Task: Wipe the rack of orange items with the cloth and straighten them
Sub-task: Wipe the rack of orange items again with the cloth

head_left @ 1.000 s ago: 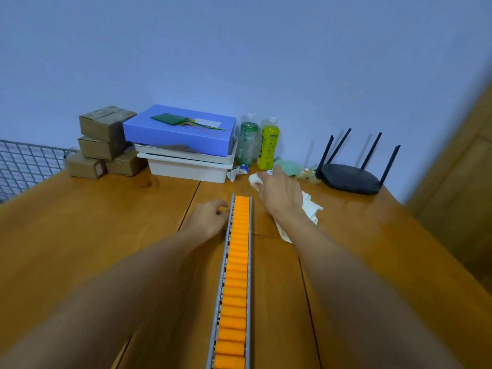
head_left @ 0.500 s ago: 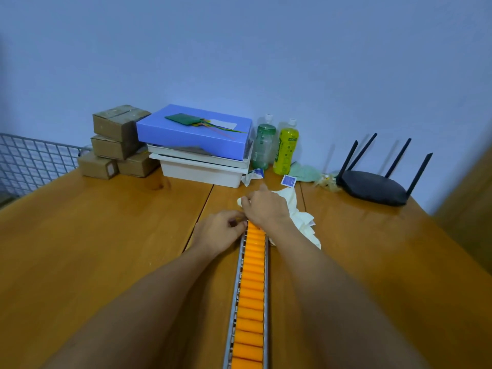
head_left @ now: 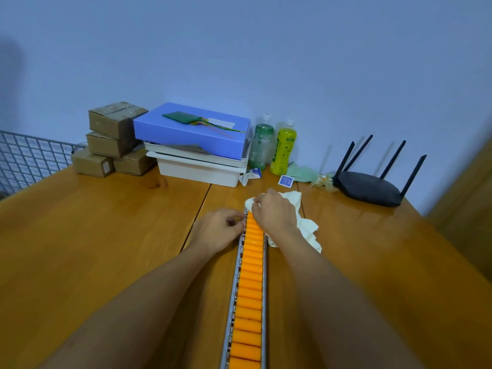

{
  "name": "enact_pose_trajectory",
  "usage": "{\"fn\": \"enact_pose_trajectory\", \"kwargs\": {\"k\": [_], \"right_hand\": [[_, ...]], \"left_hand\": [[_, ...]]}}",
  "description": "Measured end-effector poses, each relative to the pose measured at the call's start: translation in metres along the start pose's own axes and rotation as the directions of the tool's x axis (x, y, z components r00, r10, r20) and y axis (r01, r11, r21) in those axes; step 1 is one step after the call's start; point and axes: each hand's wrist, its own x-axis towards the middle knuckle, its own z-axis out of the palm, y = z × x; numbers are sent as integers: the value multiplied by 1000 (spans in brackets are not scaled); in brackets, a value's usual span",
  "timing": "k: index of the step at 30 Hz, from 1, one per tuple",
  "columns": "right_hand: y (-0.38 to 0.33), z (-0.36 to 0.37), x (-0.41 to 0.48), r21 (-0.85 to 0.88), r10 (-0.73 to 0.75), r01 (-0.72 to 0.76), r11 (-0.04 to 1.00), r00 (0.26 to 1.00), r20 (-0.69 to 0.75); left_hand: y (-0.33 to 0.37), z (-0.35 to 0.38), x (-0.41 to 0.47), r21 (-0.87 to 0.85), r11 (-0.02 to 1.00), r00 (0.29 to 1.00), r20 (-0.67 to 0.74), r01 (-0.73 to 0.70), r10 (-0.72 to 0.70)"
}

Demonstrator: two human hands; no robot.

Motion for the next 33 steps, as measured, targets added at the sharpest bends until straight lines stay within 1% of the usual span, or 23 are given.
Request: {"fn": "enact_pose_trajectory", "kwargs": {"k": [7, 11, 13, 17, 19, 21, 23, 26, 33], "right_hand": [[18, -13, -11, -95, 36, -35, 995, 999, 12], [26, -24, -19, -182, 78, -80, 980, 997, -18], [23, -31, -21, -200, 43, -52, 978, 998, -48], [0, -39, -23, -228, -100, 75, 971, 990, -99], [-13, -35, -26, -245, -157, 137, 960, 985, -65], [-20, -27, -32, -240, -182, 176, 955, 983, -3], [-20, -21, -37, -211, -166, 167, 963, 986, 22], [-17, -18, -39, -183, -126, 126, 975, 992, 13], [-1, -25, -46, -217, -65, 68, 974, 998, 20]], "left_hand": [[1, 0, 1, -14, 1000, 1000, 10, -3, 3], [2, 0, 1, -32, 999, 1000, 13, 8, -8], [2, 0, 1, -38, 999, 1000, 16, 8, -8], [-2, 3, 3, -51, 998, 999, 44, 26, -24], [-3, 3, 3, -63, 997, 998, 54, 46, -43], [-2, 3, 3, -57, 997, 997, 55, 58, -55], [-3, 2, 3, -60, 996, 997, 46, 61, -59], [-4, 2, 2, -70, 995, 997, 41, 73, -70], [-4, 0, 1, -77, 993, 995, 51, 85, -81]]}}
